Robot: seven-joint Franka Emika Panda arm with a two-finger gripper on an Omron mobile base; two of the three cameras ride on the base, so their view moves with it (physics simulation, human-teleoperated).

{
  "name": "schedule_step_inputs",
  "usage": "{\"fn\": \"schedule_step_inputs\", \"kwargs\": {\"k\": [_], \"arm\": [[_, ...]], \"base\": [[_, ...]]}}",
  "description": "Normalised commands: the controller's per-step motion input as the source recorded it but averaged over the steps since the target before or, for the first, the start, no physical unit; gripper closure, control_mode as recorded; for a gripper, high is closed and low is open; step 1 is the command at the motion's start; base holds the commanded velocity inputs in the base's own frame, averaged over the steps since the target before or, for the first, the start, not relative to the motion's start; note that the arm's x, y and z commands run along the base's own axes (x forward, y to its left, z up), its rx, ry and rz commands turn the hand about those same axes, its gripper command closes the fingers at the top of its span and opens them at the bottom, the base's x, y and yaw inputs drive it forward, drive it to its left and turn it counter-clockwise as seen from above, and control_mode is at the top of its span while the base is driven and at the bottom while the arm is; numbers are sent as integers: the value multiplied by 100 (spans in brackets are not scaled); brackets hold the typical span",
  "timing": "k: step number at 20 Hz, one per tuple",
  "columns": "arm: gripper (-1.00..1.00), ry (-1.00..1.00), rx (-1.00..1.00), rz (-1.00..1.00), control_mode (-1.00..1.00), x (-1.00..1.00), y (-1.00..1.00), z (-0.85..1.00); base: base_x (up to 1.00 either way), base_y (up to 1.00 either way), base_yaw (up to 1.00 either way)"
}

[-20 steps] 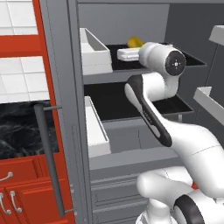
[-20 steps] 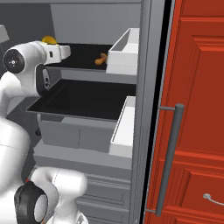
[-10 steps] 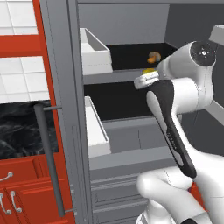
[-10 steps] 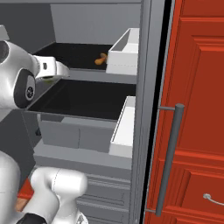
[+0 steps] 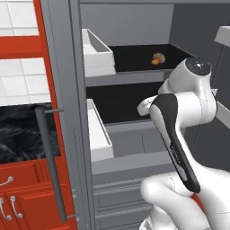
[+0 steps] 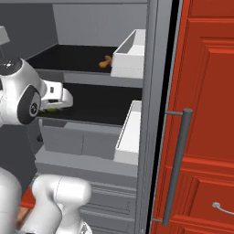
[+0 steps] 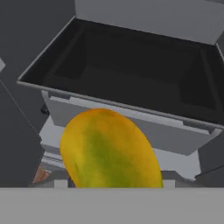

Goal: Place the mustard and condiment bottle from the counter to the top shelf of the fridge. If the existing items in the fridge are on the top shelf, move them to other shelves.

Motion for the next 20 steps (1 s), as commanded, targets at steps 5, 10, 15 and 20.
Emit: {"fn": "schedule_step_inputs", "kwargs": {"k": [5,10,15,20], "arm": [[100,-3,15,0,-100,41,7,-49],[100,0,2,0,-100,67,7,-17],[100,0,0,0,-100,71,6,-11],[100,0,0,0,-100,67,14,-60]], "base": [[0,0,0],[0,0,0],[0,0,0],[0,0,0]]}}
